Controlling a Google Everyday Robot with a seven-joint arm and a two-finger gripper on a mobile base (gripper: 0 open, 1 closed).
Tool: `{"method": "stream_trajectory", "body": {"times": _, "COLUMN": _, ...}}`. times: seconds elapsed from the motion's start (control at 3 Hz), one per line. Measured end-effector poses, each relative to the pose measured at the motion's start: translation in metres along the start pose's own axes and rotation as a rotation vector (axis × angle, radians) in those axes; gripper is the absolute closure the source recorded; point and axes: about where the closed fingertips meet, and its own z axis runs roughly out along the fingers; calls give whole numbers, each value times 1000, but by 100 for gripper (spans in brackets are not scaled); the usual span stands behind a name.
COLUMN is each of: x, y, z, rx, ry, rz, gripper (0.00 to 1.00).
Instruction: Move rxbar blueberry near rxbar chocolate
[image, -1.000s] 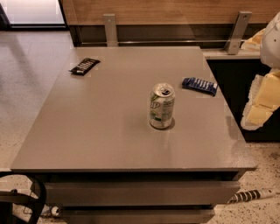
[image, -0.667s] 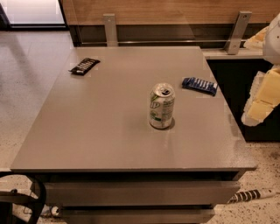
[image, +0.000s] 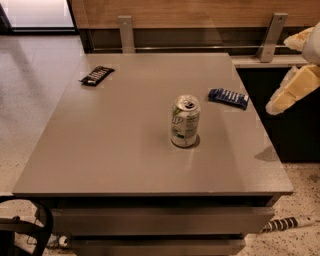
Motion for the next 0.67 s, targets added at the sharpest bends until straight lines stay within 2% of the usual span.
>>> {"method": "stream_trajectory", "body": {"times": 0.33, "x": 8, "y": -28, "z": 28, "rx": 23, "ry": -126, "rz": 64, "gripper": 0}}
{"method": "stream_trajectory", "body": {"times": 0.67, "x": 15, "y": -43, "z": 67, "rx": -6, "ry": -222, "rz": 125, "gripper": 0}}
